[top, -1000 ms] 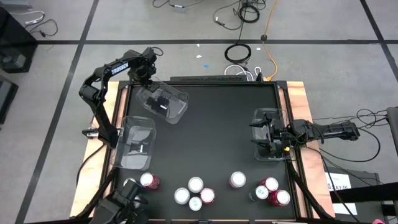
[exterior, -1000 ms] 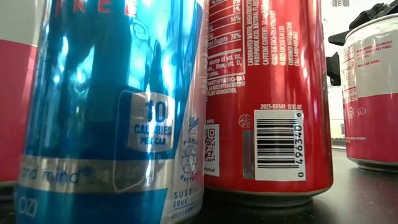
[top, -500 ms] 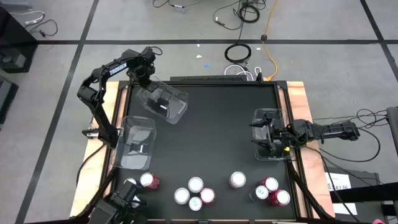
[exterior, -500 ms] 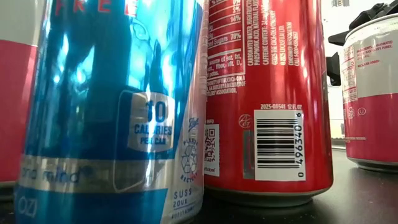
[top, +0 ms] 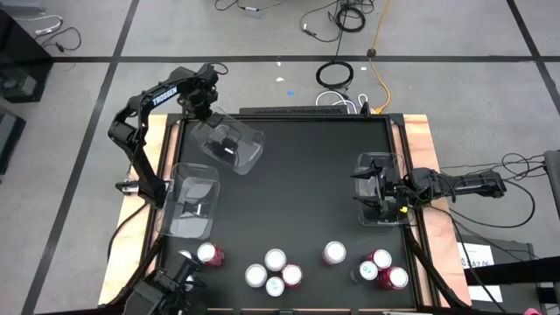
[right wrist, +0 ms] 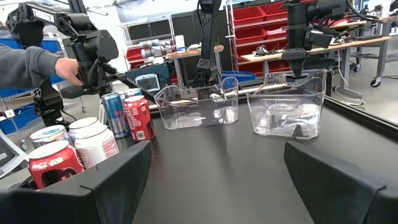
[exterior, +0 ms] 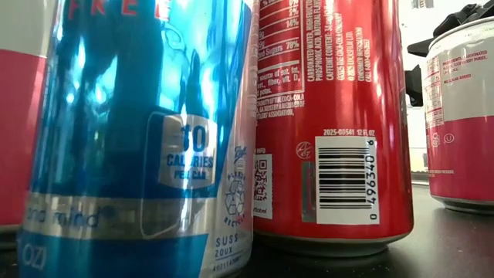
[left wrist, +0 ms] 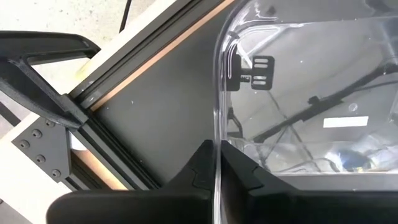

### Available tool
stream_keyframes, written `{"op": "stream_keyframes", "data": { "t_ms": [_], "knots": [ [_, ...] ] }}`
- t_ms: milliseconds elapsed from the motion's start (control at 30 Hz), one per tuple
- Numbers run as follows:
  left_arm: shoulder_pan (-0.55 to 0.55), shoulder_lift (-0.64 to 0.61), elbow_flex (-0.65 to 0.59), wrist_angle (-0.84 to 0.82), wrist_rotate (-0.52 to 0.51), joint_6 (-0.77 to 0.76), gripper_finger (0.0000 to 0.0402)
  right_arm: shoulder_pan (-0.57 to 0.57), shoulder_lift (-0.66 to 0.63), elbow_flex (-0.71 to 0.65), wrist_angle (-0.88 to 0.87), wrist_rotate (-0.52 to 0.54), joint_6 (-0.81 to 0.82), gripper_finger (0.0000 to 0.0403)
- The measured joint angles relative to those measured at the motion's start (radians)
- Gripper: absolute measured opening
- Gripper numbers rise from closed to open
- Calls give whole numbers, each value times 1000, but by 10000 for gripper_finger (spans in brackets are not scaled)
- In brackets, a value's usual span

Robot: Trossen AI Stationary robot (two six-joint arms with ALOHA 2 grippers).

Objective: Sort soda cans
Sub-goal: Adjust the top transparent bin to the center

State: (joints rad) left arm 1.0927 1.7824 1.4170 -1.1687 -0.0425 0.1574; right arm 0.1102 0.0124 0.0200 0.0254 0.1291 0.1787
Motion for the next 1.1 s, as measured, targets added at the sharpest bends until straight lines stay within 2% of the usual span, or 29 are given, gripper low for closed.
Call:
{"op": "stream_keyframes", "data": {
  "t_ms": [567,933,1100],
  "knots": [
    [-12,0,0,-95,16,-70,11,0,0,0,0,0,0,359],
    [-97,0,0,-70,18,-65,11,0,0,0,0,0,0,359],
    [-142,2,38,-72,20,-63,11,0,0,0,0,0,0,359]
  ]
}}
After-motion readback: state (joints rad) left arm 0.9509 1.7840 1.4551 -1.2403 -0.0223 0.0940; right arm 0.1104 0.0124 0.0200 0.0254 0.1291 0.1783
